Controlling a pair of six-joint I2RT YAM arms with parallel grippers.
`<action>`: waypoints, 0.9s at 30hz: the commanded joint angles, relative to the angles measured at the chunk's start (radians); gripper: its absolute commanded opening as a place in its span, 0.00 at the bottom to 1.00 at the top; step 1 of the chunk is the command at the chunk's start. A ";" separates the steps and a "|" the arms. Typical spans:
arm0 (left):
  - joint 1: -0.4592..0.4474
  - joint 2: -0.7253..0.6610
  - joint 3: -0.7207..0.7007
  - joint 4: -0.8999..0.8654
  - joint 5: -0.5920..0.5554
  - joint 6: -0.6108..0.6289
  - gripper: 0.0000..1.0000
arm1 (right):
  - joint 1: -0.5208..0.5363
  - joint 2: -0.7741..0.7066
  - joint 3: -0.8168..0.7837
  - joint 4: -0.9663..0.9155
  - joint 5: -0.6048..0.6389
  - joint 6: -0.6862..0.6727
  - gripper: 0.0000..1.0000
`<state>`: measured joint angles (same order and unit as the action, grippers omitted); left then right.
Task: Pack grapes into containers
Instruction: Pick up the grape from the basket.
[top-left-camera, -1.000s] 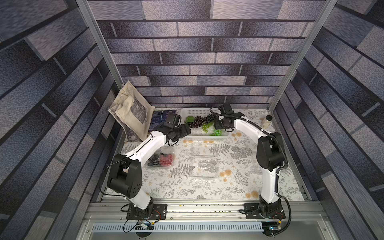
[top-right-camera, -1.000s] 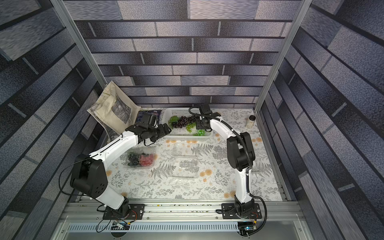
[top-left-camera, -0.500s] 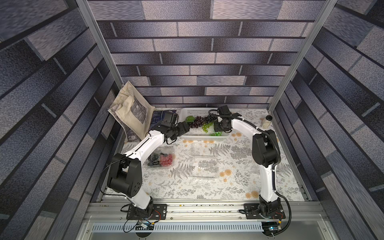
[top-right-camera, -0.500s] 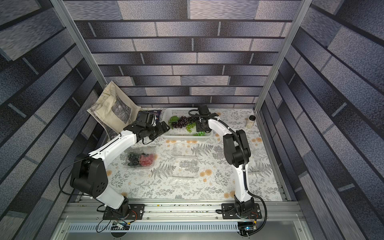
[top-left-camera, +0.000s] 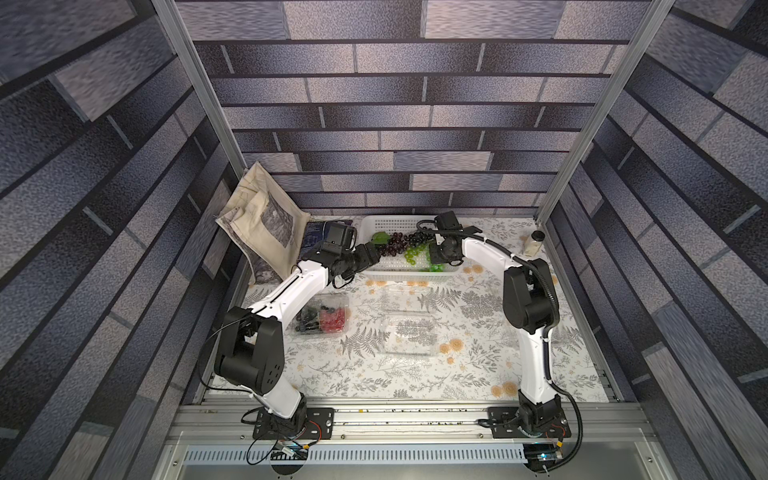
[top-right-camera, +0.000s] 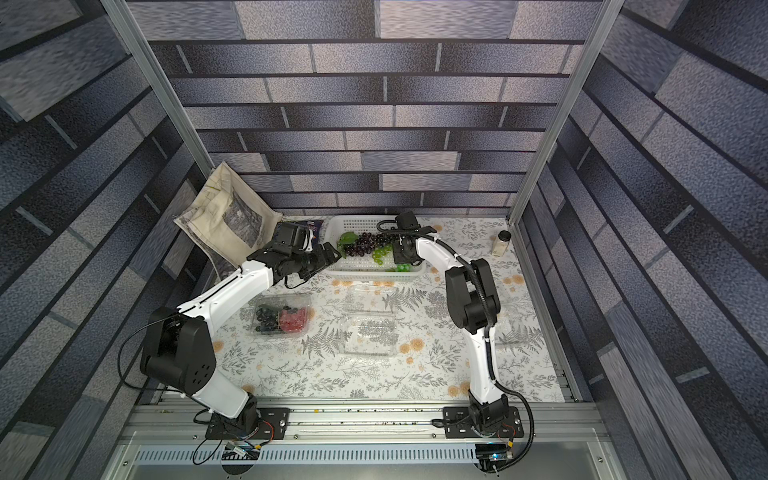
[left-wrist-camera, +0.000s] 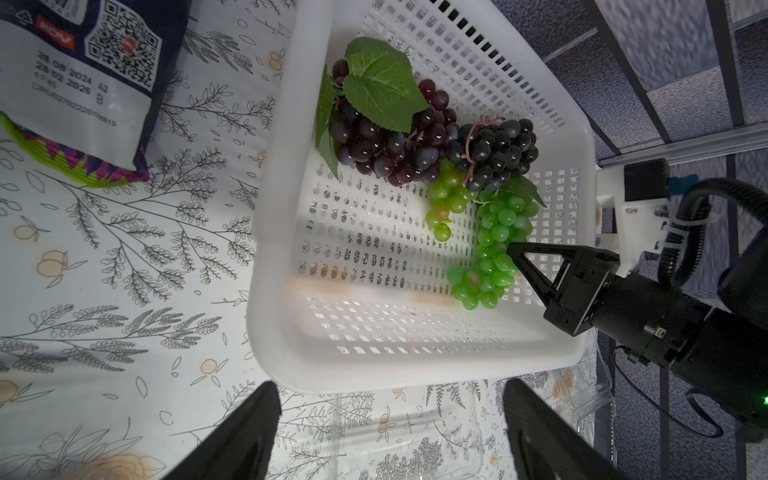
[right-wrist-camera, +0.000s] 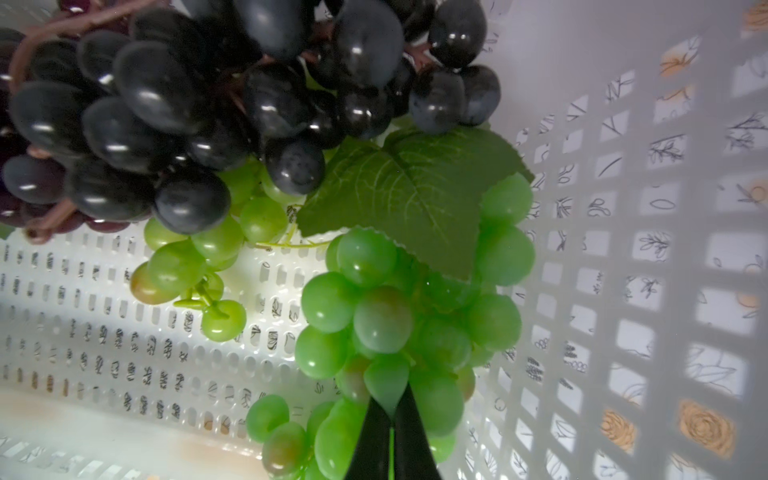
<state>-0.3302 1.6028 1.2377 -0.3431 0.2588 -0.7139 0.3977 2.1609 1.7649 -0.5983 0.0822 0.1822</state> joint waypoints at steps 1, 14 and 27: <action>0.006 -0.006 -0.013 0.018 0.011 -0.009 0.86 | -0.007 -0.114 -0.026 0.015 -0.001 -0.001 0.00; 0.004 -0.038 -0.034 0.046 0.013 -0.027 0.86 | -0.005 -0.331 -0.025 -0.027 -0.127 -0.040 0.00; -0.008 -0.091 -0.037 0.028 0.001 -0.025 0.86 | 0.084 -0.518 -0.085 -0.124 -0.163 -0.082 0.00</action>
<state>-0.3325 1.5585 1.2160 -0.3035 0.2588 -0.7334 0.4458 1.6939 1.6966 -0.6704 -0.0566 0.1246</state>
